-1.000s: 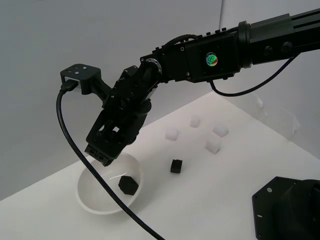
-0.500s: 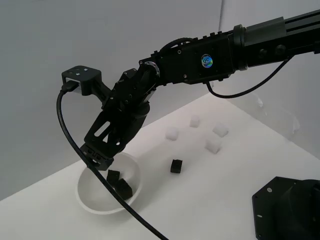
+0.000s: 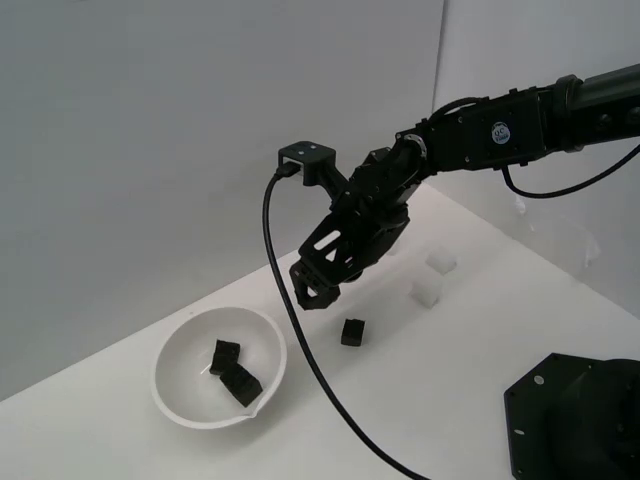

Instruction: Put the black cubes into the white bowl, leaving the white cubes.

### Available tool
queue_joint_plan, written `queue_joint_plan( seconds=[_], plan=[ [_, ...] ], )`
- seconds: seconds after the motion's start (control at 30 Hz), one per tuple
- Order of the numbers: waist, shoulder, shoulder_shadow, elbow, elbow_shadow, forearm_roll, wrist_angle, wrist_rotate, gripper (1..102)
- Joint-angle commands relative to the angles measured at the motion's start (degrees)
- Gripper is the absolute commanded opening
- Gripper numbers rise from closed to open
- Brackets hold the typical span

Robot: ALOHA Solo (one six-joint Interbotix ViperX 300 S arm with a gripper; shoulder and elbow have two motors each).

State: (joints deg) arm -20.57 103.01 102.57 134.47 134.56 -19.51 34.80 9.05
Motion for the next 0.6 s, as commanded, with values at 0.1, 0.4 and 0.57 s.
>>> queue_joint_plan(
  seconds=[0.1,0.4,0.57],
  plan=[
    [0.62,-0.09,0.26,2.81,2.55,-0.53,-0.88,0.97,88],
    [1.85,-3.16,-2.72,5.98,5.89,-0.35,-1.14,1.32,88],
    [1.76,-3.87,-3.43,6.50,6.42,-0.35,-1.05,1.32,88]
  ],
)
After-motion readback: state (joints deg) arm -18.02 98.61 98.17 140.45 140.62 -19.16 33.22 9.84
